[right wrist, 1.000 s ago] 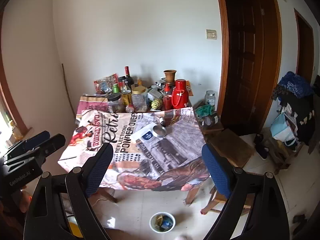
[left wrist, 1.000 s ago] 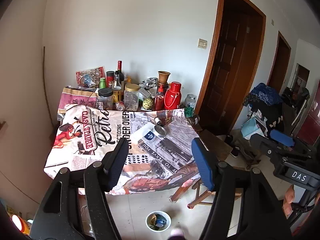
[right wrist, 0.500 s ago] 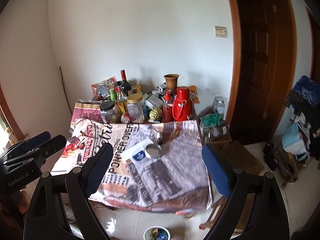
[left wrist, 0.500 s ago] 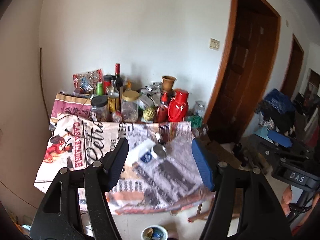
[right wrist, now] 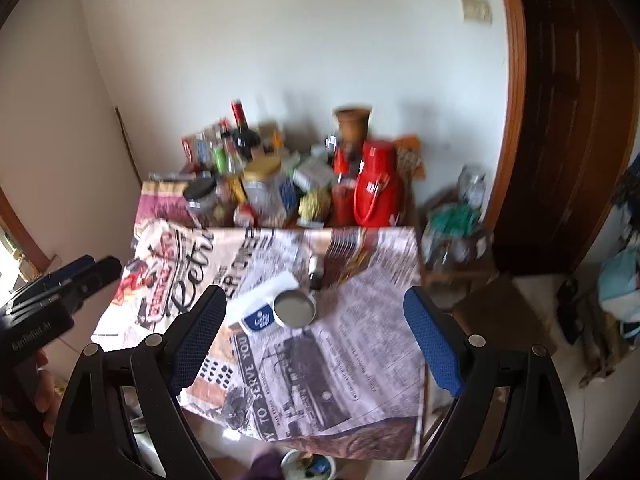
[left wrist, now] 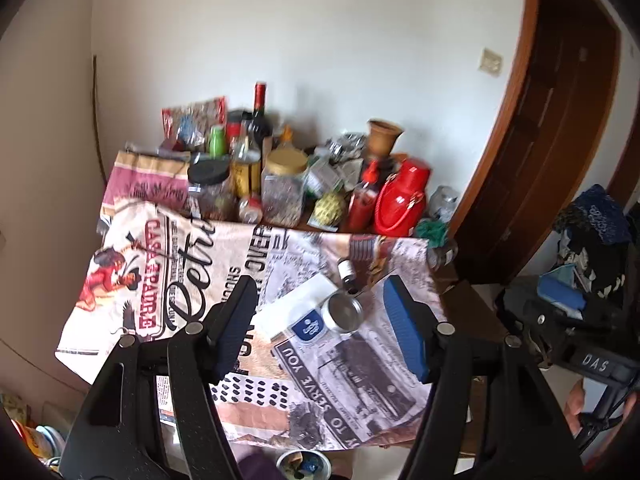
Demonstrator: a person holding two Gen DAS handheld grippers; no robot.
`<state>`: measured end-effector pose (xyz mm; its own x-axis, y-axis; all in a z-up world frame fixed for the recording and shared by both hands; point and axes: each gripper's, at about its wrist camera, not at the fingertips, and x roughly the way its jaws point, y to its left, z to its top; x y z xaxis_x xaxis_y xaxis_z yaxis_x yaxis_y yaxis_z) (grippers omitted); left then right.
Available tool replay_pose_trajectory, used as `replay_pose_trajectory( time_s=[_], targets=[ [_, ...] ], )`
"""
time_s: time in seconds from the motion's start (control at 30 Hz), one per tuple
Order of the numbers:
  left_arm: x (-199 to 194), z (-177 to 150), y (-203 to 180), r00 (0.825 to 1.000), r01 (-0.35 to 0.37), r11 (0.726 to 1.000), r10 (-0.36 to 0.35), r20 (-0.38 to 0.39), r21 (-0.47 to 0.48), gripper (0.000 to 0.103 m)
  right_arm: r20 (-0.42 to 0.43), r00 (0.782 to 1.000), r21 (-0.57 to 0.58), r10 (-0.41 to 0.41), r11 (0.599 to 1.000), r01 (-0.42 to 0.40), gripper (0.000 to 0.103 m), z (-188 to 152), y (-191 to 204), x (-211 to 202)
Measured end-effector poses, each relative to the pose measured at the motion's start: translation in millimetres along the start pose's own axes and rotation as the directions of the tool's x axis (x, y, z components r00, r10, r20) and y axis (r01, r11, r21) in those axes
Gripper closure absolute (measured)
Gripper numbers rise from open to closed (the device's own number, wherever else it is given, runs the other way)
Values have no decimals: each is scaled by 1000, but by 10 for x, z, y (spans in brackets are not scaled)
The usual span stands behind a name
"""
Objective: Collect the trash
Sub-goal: 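Grasp the metal tin lid with the right tool while the left tool grasps the clear plastic cup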
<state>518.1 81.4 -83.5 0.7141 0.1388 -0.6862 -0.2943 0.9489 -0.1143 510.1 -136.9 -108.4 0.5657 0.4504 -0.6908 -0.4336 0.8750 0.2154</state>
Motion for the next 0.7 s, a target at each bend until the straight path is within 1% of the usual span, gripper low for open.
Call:
replay_pose_trajectory(
  time_s=[0.1, 0.2, 0.3, 0.33, 0.4, 0.5, 0.63, 0.67, 0.7],
  targets=[
    [291, 47, 148, 999, -6, 1000, 6, -45, 3, 38, -85, 996, 29, 18, 999, -16, 14, -8, -8, 337],
    [571, 95, 317, 997, 2, 1000, 0, -79, 22, 38, -158, 987, 73, 38, 997, -27, 14, -38, 39, 682],
    [862, 168, 489, 993, 15, 998, -8, -120, 58, 38, -223, 973, 137, 63, 990, -33, 14, -62, 70, 989],
    [969, 195, 554, 991, 24, 998, -15, -136, 65, 38, -252, 965, 170, 77, 985, -34, 14, -80, 98, 1127],
    [1165, 233, 666, 986, 42, 997, -30, -165, 69, 38, -285, 954, 214, 90, 977, -28, 14, -98, 98, 1334],
    [1478, 244, 795, 975, 62, 995, -44, -218, 75, 38, -328, 942, 267, 73, 964, 19, 14, -169, 79, 1637],
    [1875, 148, 878, 954, 93, 992, -66, -294, 81, 38, -373, 927, 348, 34, 931, 106, 15, -315, -92, 1999],
    [1953, 110, 875, 948, 100, 992, -70, -311, 82, 38, -380, 925, 359, 27, 926, 120, 18, -328, -124, 2069],
    [2032, 72, 875, 941, 110, 991, -78, -328, 80, 38, -385, 923, 371, 19, 918, 136, 25, -362, -170, 2133]
  ],
)
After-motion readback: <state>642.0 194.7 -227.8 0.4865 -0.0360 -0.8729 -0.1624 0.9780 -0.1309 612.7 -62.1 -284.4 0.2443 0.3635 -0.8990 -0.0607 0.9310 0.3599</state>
